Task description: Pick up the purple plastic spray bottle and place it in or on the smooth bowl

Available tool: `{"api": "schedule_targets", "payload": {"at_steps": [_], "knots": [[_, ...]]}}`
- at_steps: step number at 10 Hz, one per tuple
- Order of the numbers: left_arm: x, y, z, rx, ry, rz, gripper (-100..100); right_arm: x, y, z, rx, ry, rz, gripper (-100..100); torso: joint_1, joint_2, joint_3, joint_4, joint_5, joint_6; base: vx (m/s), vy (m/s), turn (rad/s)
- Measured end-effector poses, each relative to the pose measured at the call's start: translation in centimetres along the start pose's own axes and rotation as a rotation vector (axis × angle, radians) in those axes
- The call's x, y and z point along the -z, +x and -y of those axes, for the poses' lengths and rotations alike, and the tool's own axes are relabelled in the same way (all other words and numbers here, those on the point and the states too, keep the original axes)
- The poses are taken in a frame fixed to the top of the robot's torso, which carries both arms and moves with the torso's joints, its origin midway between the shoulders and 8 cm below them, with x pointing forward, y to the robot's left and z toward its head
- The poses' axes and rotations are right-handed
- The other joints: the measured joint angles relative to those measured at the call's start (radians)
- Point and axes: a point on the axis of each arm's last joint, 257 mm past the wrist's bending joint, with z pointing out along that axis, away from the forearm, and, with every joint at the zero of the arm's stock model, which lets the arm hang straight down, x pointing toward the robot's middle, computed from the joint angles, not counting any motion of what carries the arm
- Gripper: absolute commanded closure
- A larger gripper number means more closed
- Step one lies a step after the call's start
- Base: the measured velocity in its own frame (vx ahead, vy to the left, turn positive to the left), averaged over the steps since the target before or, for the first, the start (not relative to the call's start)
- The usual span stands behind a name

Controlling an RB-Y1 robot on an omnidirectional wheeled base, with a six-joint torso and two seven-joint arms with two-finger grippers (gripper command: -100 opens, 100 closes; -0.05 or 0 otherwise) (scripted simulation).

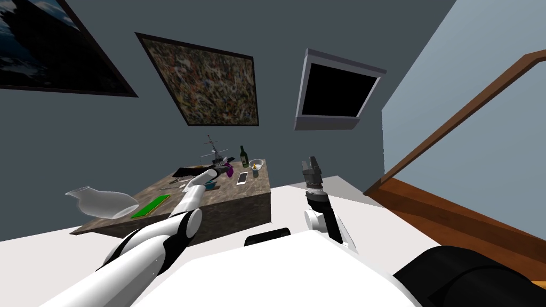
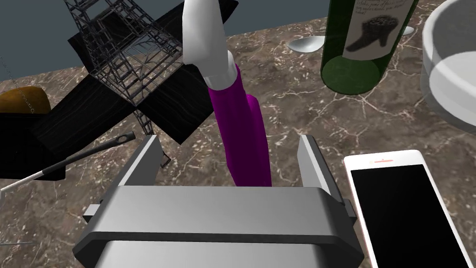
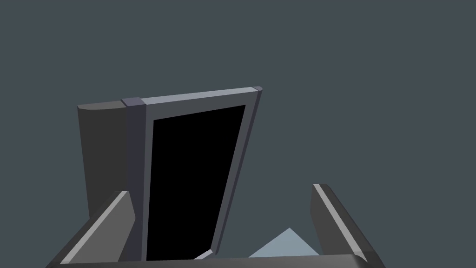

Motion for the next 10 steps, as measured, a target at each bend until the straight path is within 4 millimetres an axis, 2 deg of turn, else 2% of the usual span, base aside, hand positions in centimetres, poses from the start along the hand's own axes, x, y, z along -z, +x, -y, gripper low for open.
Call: {"api": "schedule_targets", "payload": {"at_steps": [4,5,6,7,8,10], "knots": [[-0.42,-0.66,-0.31,0.131,-0.039,0.033,-100,0.00,0.00,0.00,0.000,0.000,0.000,0,0.000,0.000,0.000,0.000,0.000,0.000,0.024,-0.014,0.013],[-0.43,-0.70,-0.34,0.134,-0.040,0.034,0,0.00,0.00,0.00,0.000,0.000,0.000,0,0.000,0.001,0.001,0.000,0.000,0.000,0.000,0.000,0.000],[-0.42,-0.69,-0.34,0.134,-0.040,0.034,-100,0.00,0.00,0.00,0.000,0.000,0.000,0,0.001,0.002,0.001,0.000,0.000,0.000,0.096,0.006,-0.033],[-0.54,-1.17,-0.62,0.136,-0.039,0.036,-100,0.00,0.00,0.00,0.000,0.000,0.000,0,0.001,-0.003,-0.001,0.000,0.000,0.000,0.061,0.005,-0.010],[-0.56,-1.18,-0.63,0.135,-0.038,0.035,100,0.00,0.00,0.00,0.000,0.000,0.000,0,0.001,-0.002,-0.001,-0.001,0.000,0.000,0.007,0.000,0.002],[-0.55,-1.11,-0.58,0.136,-0.037,0.034,100,0.00,0.00,0.00,0.000,0.000,0.000,0,0.000,0.001,0.000,0.000,0.000,0.001,0.000,0.000,0.000]]}}
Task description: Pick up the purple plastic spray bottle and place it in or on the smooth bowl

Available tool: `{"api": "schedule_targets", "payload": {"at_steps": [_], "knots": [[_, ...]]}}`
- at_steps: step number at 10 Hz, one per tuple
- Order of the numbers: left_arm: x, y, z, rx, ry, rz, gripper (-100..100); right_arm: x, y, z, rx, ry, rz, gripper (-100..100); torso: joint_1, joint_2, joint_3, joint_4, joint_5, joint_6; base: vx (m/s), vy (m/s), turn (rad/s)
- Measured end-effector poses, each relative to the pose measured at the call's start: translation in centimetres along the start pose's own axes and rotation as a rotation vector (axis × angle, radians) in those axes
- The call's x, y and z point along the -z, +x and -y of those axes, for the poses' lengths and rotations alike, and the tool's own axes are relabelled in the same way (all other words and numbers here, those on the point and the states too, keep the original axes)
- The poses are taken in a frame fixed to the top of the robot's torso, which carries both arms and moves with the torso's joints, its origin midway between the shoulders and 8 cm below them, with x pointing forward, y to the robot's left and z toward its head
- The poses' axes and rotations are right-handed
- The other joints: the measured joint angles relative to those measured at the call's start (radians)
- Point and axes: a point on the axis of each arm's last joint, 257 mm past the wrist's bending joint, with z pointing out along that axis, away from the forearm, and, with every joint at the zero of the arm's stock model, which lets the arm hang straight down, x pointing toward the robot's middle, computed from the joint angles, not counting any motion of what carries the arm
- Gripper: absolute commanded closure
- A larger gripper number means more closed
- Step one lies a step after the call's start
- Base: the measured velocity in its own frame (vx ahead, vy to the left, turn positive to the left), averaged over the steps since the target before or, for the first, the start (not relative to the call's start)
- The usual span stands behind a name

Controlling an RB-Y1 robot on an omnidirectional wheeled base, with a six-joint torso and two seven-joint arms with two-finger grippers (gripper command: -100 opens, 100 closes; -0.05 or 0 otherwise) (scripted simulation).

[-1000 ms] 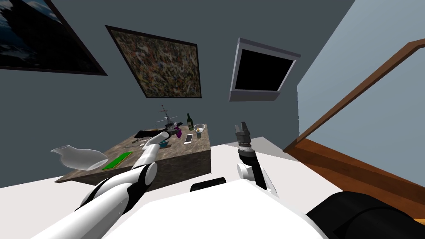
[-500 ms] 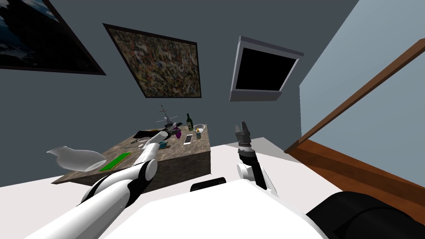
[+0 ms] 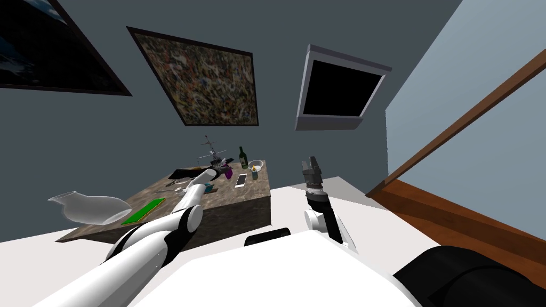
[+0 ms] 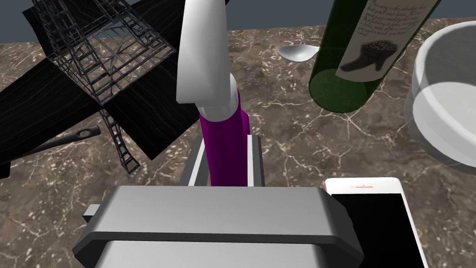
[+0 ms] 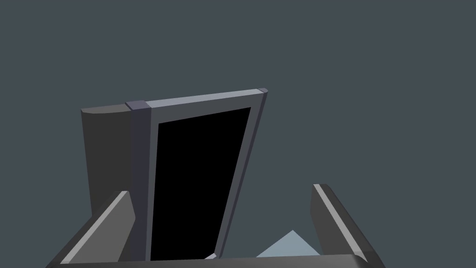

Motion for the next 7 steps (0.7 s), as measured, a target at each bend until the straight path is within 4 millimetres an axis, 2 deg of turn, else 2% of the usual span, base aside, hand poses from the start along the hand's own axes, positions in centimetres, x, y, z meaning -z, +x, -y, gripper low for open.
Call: {"api": "schedule_targets", "payload": {"at_steps": [2,3,4,5,6,7], "knots": [[0.00,0.00,-0.03,0.000,0.000,0.000,100,0.00,0.00,0.00,0.000,0.000,0.000,0,0.000,0.000,0.000,0.000,0.000,0.000,0.000,0.000,0.000],[-0.01,0.00,-0.03,0.000,0.000,0.000,0,0.00,0.00,0.00,0.000,0.000,0.000,0,0.000,0.000,0.000,0.000,0.000,0.000,0.000,0.000,0.000],[0.00,0.00,-0.03,0.000,0.000,0.000,100,0.00,0.00,0.00,0.000,0.000,0.000,0,0.000,0.000,0.000,0.000,0.000,0.000,0.000,0.000,0.000],[-0.01,0.00,-0.03,0.000,0.000,0.000,0,0.00,0.00,0.00,0.000,0.000,0.000,0,0.000,0.000,0.000,0.000,0.000,0.000,0.000,0.000,0.000],[-0.01,0.00,-0.03,0.000,0.000,0.000,100,0.00,0.00,0.00,0.000,0.000,0.000,0,0.000,0.000,0.000,0.000,0.000,0.000,-0.036,-0.070,0.029],[-0.03,0.31,0.67,0.007,0.015,-0.004,100,0.00,0.00,0.00,0.000,0.000,0.000,0,-0.003,0.002,0.001,0.000,0.000,-0.002,-0.079,-0.115,0.039]]}}
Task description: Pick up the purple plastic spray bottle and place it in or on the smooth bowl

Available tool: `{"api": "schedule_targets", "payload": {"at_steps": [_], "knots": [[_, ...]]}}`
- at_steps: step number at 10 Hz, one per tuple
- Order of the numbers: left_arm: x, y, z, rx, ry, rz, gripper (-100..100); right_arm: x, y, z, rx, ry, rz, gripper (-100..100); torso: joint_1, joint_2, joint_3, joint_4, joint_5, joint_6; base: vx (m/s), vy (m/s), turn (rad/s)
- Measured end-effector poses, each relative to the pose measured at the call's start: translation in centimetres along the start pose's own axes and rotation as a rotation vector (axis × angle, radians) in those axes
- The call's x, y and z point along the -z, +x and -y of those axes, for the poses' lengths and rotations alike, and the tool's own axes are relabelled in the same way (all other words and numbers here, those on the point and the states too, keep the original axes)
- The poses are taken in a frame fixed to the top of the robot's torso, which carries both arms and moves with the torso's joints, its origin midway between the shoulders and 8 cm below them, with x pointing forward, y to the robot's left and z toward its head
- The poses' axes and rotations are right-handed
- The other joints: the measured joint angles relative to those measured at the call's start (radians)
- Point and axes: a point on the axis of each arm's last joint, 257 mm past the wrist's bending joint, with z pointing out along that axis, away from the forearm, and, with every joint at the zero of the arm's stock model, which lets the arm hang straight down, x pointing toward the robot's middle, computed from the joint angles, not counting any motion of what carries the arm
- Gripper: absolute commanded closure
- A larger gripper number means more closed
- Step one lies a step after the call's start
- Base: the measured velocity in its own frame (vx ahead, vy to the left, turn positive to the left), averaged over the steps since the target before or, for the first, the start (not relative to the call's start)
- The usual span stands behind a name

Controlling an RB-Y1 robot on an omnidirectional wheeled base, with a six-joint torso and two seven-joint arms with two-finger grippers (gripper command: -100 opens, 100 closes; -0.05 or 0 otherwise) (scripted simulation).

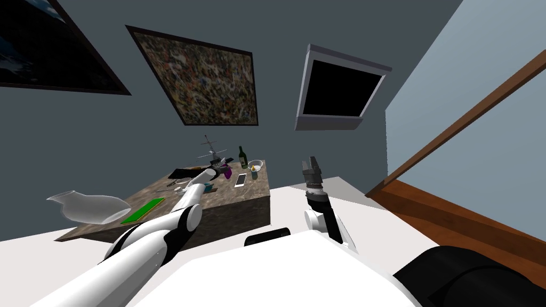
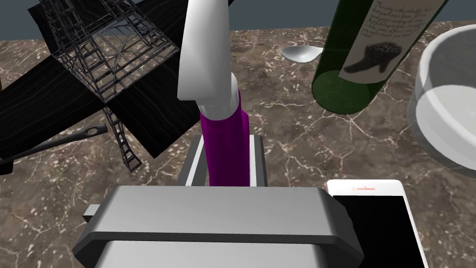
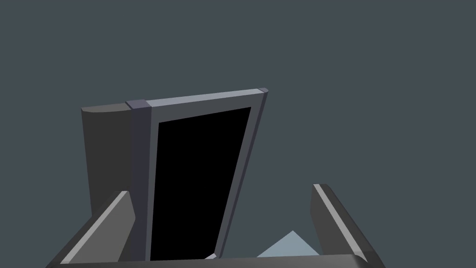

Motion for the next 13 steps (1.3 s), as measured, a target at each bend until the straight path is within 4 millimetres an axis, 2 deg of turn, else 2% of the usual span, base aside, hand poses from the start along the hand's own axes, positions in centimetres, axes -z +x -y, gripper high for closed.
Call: {"api": "schedule_targets", "payload": {"at_steps": [2,7,10,13], "knots": [[0.1,0.5,1.3,0.014,0.031,-0.013,100,0.0,0.0,0.0,0.000,0.000,0.000,0,-0.002,0.004,0.002,0.000,0.000,-0.001,-0.095,-0.091,0.026],[0.4,2.2,4.8,0.055,0.105,-0.034,100,0.0,0.0,0.0,0.000,0.000,0.000,0,-0.009,0.005,0.003,0.001,-0.002,-0.001,-0.075,-0.161,0.031],[0.6,3.6,5.5,0.064,0.116,-0.043,100,0.0,0.0,0.0,0.000,0.000,0.000,0,-0.009,-0.001,0.000,0.000,-0.002,0.000,0.022,-0.173,0.016],[1.0,6.2,5.5,0.075,0.096,-0.052,100,0.0,0.0,0.0,0.000,0.000,0.000,0,-0.011,-0.007,-0.003,0.000,-0.003,0.002,0.085,-0.171,-0.018]]}}
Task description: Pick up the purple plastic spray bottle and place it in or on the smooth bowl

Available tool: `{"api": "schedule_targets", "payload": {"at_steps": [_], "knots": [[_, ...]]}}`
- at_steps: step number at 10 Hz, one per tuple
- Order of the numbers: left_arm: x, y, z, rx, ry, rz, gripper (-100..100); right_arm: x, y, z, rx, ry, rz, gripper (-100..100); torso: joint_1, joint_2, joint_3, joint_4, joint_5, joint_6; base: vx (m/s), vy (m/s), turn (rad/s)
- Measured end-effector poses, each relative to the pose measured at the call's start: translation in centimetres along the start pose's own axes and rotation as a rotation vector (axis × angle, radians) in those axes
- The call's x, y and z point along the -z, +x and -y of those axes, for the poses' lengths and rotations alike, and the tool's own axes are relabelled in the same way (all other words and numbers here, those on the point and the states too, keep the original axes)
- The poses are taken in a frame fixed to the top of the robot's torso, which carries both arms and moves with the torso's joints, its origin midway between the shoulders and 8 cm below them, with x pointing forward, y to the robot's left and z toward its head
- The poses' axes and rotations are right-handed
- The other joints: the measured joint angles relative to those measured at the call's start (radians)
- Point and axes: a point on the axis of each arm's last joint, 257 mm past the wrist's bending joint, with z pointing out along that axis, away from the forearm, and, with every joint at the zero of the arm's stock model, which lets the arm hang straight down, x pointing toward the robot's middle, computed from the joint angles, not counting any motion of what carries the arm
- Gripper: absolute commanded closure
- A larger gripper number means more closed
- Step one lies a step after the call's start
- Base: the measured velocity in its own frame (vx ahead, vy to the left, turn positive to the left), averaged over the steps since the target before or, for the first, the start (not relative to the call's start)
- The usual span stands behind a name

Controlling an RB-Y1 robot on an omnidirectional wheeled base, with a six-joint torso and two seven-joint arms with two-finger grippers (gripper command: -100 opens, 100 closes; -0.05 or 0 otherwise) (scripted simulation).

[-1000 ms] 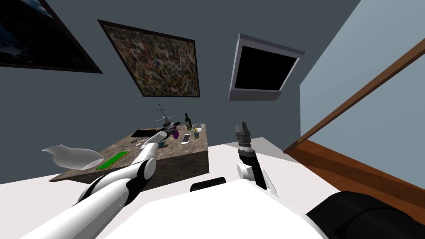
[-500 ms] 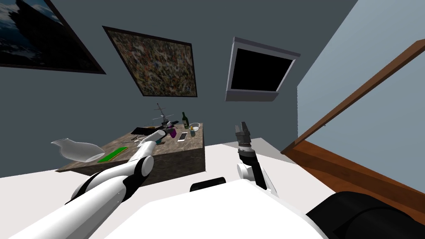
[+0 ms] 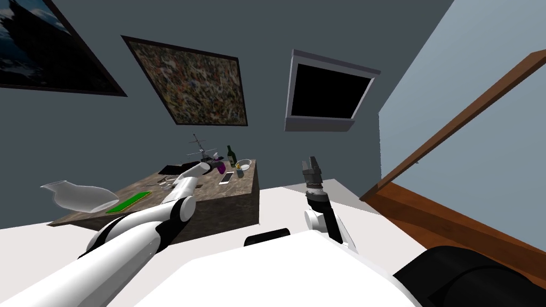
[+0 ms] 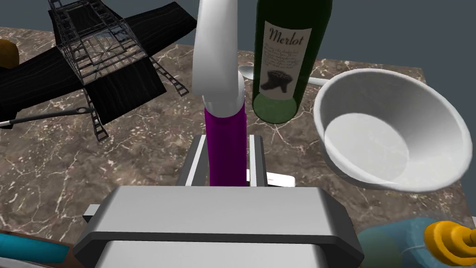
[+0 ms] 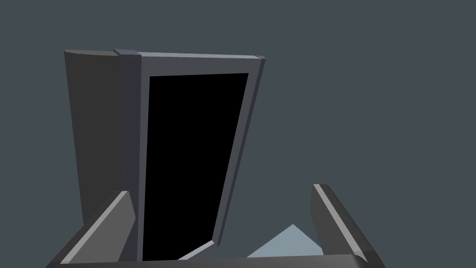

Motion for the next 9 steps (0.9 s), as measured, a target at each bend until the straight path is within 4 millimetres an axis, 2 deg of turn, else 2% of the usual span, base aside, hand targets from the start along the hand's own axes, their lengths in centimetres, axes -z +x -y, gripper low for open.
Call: {"api": "schedule_targets", "payload": {"at_steps": [2,5,9], "knots": [[0.2,1.3,-0.3,-0.002,-0.016,0.001,100,0.0,0.0,0.0,0.000,0.000,0.000,0,0.004,0.001,0.000,0.000,0.001,0.000,0.068,-0.122,-0.027],[0.6,2.5,-0.4,-0.008,-0.035,0.010,100,0.0,0.0,0.0,0.000,0.000,0.000,0,0.010,0.002,0.001,0.000,0.003,0.000,0.057,-0.074,-0.018],[1.4,4.3,-1.1,-0.030,-0.068,0.031,100,0.0,0.0,0.0,0.000,0.000,0.000,0,0.007,0.000,0.000,0.000,0.002,0.002,0.092,-0.102,-0.031]]}}
